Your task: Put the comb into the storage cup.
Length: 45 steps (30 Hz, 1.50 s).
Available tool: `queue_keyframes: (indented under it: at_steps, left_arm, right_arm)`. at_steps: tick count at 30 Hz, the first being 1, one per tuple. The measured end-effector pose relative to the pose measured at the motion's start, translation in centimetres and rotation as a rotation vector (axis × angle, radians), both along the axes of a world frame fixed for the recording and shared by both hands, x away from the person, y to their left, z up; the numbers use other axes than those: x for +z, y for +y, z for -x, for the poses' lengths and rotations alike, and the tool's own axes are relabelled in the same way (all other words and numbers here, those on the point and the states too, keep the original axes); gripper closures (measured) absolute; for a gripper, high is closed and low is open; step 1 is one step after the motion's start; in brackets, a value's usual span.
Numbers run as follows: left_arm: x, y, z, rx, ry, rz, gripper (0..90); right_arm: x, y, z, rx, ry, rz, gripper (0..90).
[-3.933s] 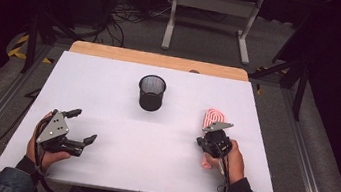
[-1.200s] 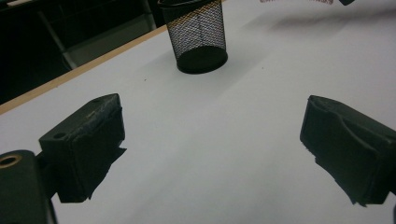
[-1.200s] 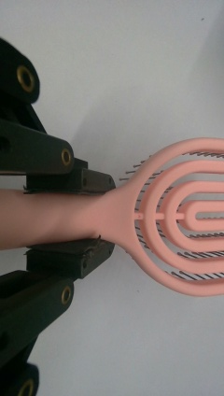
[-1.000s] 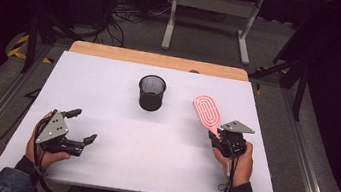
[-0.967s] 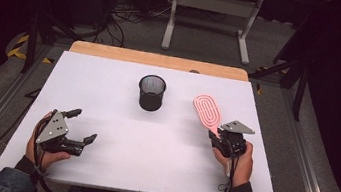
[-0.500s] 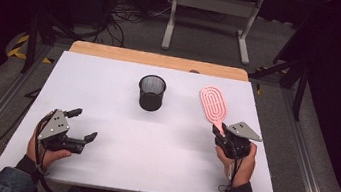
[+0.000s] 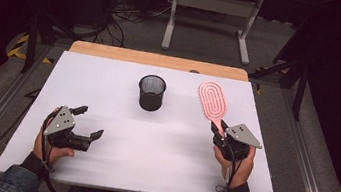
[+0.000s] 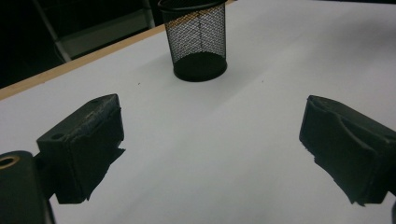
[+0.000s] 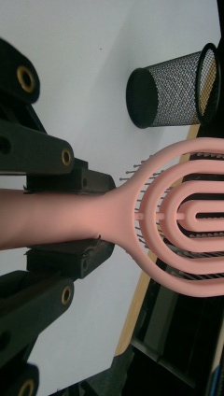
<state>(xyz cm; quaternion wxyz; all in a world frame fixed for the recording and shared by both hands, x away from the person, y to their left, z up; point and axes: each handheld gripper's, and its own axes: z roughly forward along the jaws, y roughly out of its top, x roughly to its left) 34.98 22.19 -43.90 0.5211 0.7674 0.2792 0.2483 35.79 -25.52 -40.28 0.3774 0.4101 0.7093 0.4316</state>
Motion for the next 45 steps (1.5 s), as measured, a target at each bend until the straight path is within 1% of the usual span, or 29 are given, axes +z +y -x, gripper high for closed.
queue_keyframes:
  at_steps: [2,5,9,10,12,13,18,20,22,23,27,28,31,35,36,37,38,39,40,41,43,45]
  left_arm:
    - [0.2,-0.3,-0.2,-0.005,-0.003,0.017,7.6]
    - [0.6,-1.0,-0.5,-0.026,0.001,0.036,8.3]
    - [1.2,-2.2,-1.0,-0.056,-0.001,0.066,9.0]
    - [1.3,-2.6,-1.2,-0.069,-0.001,0.079,9.4]
    - [1.6,-3.4,-1.4,-0.081,0.001,0.082,10.6]
    - [1.7,-3.9,-1.6,-0.095,0.005,0.090,10.6]
    - [2.1,-5.5,-2.0,-0.122,0.018,0.116,12.1]
    - [2.3,-6.2,-2.1,-0.143,0.027,0.130,12.3]
    - [2.4,-6.9,-2.2,-0.158,0.027,0.131,12.6]
    - [2.4,-7.2,-2.2,-0.166,0.030,0.139,12.6]
    - [2.6,-8.3,-2.3,-0.193,0.041,0.146,12.9]
    - [2.6,-8.6,-2.4,-0.198,0.043,0.159,13.1]
    - [2.7,-9.4,-2.5,-0.214,0.056,0.169,13.4]
    - [2.7,-10.4,-2.5,-0.236,0.062,0.184,13.7]
    - [2.8,-10.6,-2.5,-0.246,0.067,0.189,13.8]
    - [2.8,-10.6,-2.5,-0.246,0.067,0.189,13.8]
    - [2.8,-10.9,-2.5,-0.257,0.077,0.197,13.7]
    - [2.7,-11.0,-2.6,-0.261,0.077,0.203,13.7]
    - [2.7,-11.4,-2.6,-0.274,0.088,0.214,13.8]
    - [2.7,-11.5,-2.7,-0.279,0.088,0.213,13.7]
    - [2.7,-11.9,-2.7,-0.286,0.102,0.224,13.8]
    - [2.6,-12.1,-2.8,-0.296,0.111,0.223,13.8]
  right_arm:
    - [0.1,0.2,0.1,0.006,-0.013,-0.001,69.1]
    - [0.2,0.6,0.3,0.017,-0.030,-0.002,69.1]
    - [0.3,1.1,0.5,0.030,-0.049,0.002,69.1]
    - [0.3,1.2,0.6,0.033,-0.051,0.000,69.1]
    - [0.3,1.5,0.6,0.040,-0.059,-0.005,69.1]
    - [0.3,1.6,0.7,0.042,-0.063,-0.005,69.1]
    - [0.2,2.3,0.9,0.060,-0.079,-0.009,69.1]
    - [0.2,2.7,0.9,0.070,-0.086,-0.008,69.1]
    - [0.1,3.2,1.0,0.082,-0.093,-0.001,69.1]
    - [0.1,3.4,1.1,0.087,-0.094,0.000,69.1]
    - [-0.1,4.3,1.4,0.118,-0.108,0.013,69.1]
    - [-0.1,4.6,1.5,0.125,-0.109,0.016,69.1]
    - [-0.4,5.5,1.7,0.156,-0.111,0.029,69.1]
    - [-0.6,6.6,2.1,0.190,-0.120,0.045,69.1]
    - [-0.7,7.1,2.3,0.207,-0.123,0.051,69.1]
    - [-0.7,7.1,2.3,0.207,-0.123,0.051,69.1]
    - [-0.9,7.8,2.6,0.232,-0.125,0.065,69.1]
    - [-0.9,7.8,2.6,0.232,-0.125,0.065,69.1]
    - [-1.0,8.3,2.8,0.246,-0.133,0.072,69.1]
    - [-1.0,8.5,2.9,0.252,-0.133,0.076,69.1]
    - [-1.2,8.9,3.1,0.268,-0.137,0.084,69.1]
    - [-1.3,9.3,3.3,0.284,-0.141,0.090,69.1]
